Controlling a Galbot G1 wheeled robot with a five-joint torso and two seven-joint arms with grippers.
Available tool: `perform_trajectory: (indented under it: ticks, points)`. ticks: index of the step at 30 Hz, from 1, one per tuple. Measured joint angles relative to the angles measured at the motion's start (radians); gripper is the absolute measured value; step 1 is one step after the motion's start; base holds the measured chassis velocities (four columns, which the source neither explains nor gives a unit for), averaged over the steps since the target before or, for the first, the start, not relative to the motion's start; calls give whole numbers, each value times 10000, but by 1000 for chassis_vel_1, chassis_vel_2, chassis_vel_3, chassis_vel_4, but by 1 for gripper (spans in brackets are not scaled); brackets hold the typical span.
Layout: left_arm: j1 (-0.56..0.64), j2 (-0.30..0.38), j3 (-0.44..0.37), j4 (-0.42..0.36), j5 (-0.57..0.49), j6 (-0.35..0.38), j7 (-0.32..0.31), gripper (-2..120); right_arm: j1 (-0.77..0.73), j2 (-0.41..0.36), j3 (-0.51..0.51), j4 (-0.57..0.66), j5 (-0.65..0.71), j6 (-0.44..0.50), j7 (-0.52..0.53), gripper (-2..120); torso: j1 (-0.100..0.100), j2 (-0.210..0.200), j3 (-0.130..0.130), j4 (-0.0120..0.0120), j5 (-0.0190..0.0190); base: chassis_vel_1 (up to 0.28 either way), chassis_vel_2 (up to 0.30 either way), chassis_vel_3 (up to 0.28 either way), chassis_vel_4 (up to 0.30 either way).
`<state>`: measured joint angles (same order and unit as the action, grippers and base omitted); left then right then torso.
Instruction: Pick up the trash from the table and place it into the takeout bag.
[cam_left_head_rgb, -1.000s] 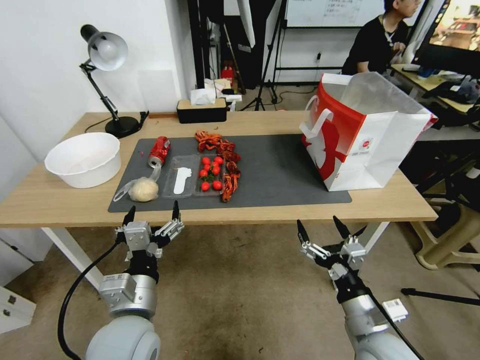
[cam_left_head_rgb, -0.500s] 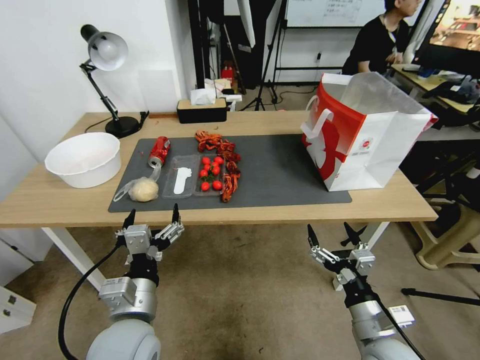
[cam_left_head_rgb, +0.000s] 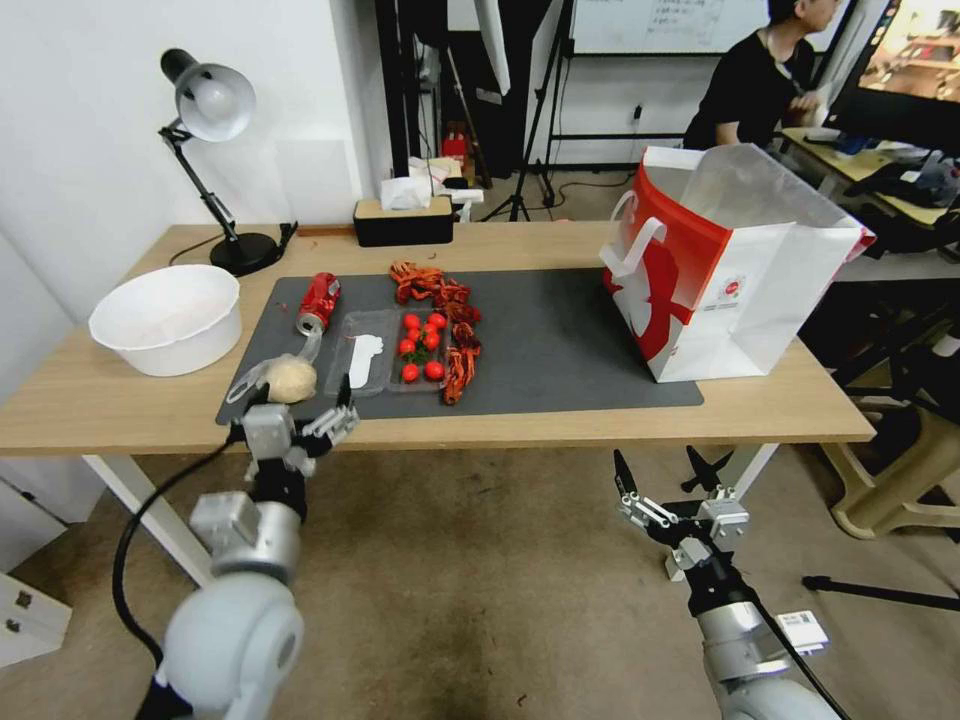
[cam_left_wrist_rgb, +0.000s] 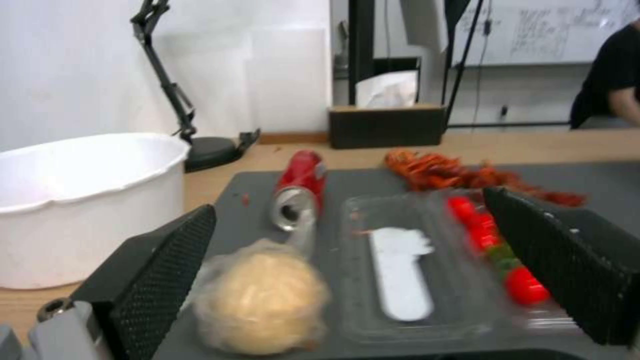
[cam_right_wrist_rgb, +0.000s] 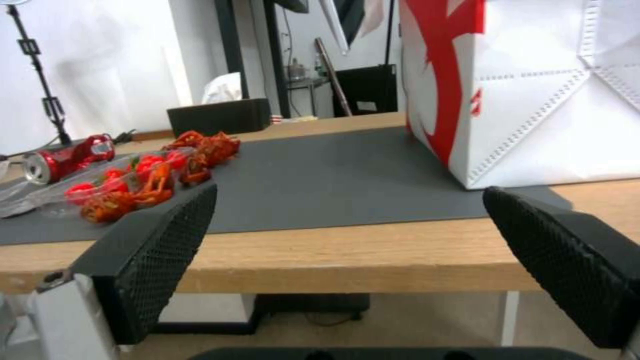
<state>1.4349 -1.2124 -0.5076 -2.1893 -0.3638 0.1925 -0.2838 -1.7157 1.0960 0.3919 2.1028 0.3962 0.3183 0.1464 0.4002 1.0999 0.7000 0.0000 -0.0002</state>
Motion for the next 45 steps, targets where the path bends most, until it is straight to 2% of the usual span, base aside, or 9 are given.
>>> perform_trajectory:
  ticks: [4,7,8,11,16,25,35,45]
  points:
    - [-777,647,-232,845,-462,194,-71,100,96,-38,-81,-98,14,-42,1,100,0,0,0,3,-1,0,0,0,0]
    - [-1572,1149,-171,1512,-1254,871,-126,100,107,-3,-80,-174,15,-47,5,100,0,0,1,0,0,0,0,0,0]
    - [-1572,1149,-171,1512,-1254,871,-126,100,107,-3,-80,-174,15,-47,5,100,0,0,1,0,0,0,0,0,0]
    - [-2248,1507,6,2091,-1908,1504,-140,100,120,57,-76,-227,11,-53,13,100,-1,0,0,0,0,0,0,0,0]
    - [-2702,1634,140,2580,-2127,1980,-104,100,156,118,-72,-339,-5,-71,36,100,0,0,0,0,2,0,0,0,0]
    - [-2901,1596,204,3013,-2156,2307,3,100,252,167,-90,-536,-37,-109,69,100,-1,0,0,1,1,0,0,0,0]
    - [-3071,1544,135,3206,-2891,3068,195,100,319,190,-115,-650,-38,-125,100,100,-2,0,0,1,2,0,0,0,0]
    - [-2976,1495,163,3263,-2890,3137,99,97,197,203,-110,-690,-38,-13,146,100,-2,0,-1,0,2,0,0,0,0]
